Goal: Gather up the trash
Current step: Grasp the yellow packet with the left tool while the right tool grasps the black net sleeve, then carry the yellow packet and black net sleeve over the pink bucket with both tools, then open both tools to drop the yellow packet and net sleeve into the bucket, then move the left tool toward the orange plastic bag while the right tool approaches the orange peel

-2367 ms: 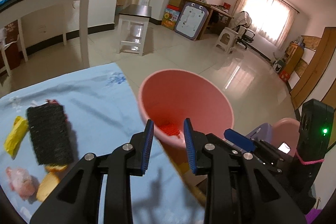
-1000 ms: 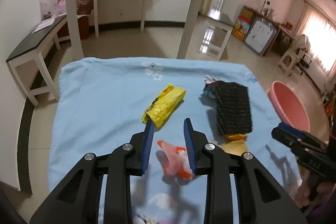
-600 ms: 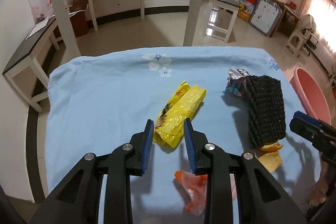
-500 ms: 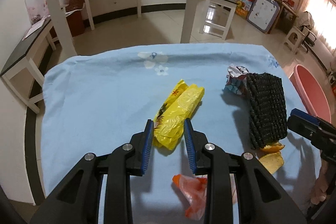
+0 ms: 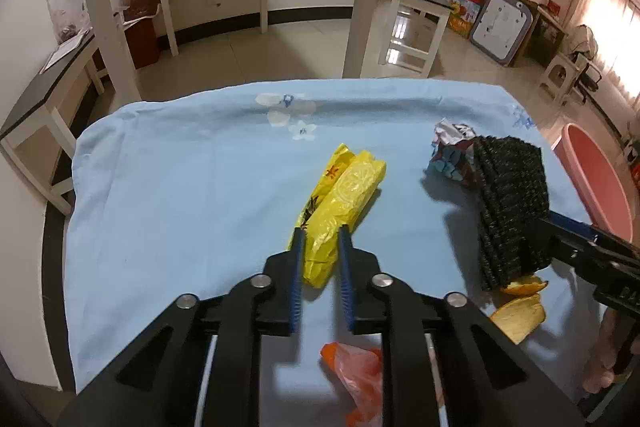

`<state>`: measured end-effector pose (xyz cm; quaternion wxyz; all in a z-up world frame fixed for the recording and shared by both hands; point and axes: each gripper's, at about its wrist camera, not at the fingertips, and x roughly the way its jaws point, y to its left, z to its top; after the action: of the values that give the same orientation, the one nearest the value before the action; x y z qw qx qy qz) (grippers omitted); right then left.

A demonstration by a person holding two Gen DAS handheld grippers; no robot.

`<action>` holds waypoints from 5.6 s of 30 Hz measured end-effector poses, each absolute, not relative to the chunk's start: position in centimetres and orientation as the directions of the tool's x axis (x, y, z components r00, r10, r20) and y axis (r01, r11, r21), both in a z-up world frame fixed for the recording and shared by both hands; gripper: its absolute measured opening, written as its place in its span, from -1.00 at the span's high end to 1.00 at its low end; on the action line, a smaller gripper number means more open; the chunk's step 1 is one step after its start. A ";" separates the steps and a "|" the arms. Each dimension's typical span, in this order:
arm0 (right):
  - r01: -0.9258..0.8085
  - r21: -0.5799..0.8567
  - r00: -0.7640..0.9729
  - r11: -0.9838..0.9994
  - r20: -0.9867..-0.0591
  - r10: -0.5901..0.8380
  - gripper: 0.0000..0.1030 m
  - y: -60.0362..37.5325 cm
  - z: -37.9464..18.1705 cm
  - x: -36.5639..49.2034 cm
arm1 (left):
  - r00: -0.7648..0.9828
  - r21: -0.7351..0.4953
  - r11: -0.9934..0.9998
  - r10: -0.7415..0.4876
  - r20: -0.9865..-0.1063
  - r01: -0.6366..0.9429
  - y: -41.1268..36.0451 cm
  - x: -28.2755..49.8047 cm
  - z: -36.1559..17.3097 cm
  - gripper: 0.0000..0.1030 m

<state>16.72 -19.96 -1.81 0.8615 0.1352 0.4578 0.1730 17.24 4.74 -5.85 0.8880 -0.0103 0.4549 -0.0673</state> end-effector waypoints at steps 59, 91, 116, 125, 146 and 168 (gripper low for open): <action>0.109 0.309 0.769 0.945 -0.629 0.117 0.81 -37.0 6.1 6.9 | 0.652 -0.321 0.885 -0.466 -0.598 0.338 -11.6 9.9 3.3 0.84; 0.288 0.227 0.704 0.930 -0.708 -0.045 0.48 -45.2 2.2 10.9 | 0.510 -0.281 0.846 -0.504 -0.696 0.453 -26.0 15.1 -1.4 0.70; 0.260 0.276 0.711 0.925 -0.704 0.010 0.14 -43.6 2.7 8.7 | 0.556 -0.264 0.863 -0.485 -0.675 0.431 -22.5 12.5 0.3 0.54; 0.157 0.290 0.706 0.944 -0.701 0.098 0.10 -38.6 3.6 7.4 | 0.591 -0.241 0.906 -0.412 -0.693 0.349 -18.1 11.1 0.1 0.54; -0.021 0.292 0.635 0.956 -0.735 0.239 0.09 -28.4 3.0 3.8 | 0.629 -0.183 0.963 -0.268 -0.730 0.198 -9.7 6.7 -1.1 0.54; -0.239 0.258 0.593 0.936 -0.725 0.351 -0.20 -21.8 3.7 1.2 | 0.704 -0.177 0.982 -0.175 -0.689 0.071 1.1 1.3 -1.6 0.54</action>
<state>1.18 -21.81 3.68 0.8900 0.0669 0.4196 0.1656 1.30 1.07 -1.63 0.9203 -0.0687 0.3792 -0.0667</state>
